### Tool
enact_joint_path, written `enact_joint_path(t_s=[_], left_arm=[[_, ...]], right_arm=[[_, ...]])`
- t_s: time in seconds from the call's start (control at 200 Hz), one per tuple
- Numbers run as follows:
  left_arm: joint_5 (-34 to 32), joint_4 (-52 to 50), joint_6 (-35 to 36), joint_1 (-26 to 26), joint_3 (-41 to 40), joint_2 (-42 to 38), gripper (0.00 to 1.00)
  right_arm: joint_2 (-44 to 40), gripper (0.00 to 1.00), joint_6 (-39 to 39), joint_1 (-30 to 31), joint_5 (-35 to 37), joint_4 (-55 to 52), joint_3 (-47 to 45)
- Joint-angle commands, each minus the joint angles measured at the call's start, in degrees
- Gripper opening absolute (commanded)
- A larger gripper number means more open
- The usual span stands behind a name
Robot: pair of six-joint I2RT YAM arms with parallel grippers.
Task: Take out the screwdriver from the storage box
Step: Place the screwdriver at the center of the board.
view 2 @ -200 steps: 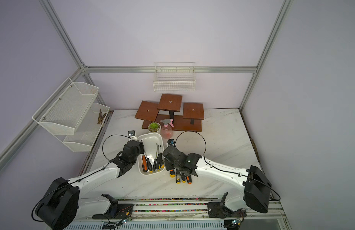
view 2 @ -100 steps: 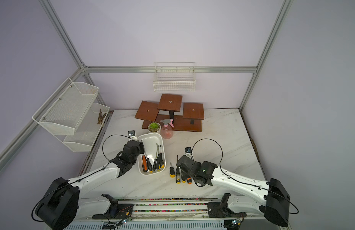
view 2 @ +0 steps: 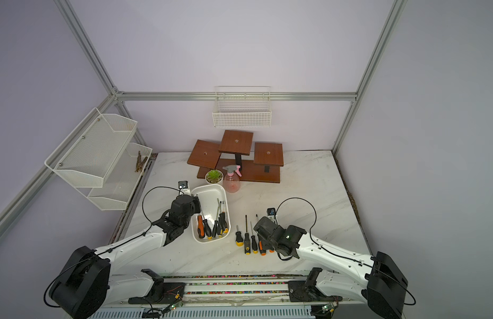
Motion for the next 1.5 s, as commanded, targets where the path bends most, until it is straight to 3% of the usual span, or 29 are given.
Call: enact_joint_path(t_s=[0.0, 0.7, 1.49], left_arm=[[0.13, 2.29, 0.73, -0.27, 2.01, 0.04, 0.0], [0.35, 2.22, 0.8, -0.27, 2.19, 0.04, 0.0], [0.27, 2.28, 0.72, -0.24, 1.99, -0.01, 0.0]], right_arm=[[0.57, 0.0, -0.91, -0.71, -1.19, 2.12, -0.67], [4.28, 0.0, -1.85, -4.73, -6.1, 10.23, -6.81], [8.46, 0.0, -2.75, -6.79, -7.55, 14.02, -7.8]])
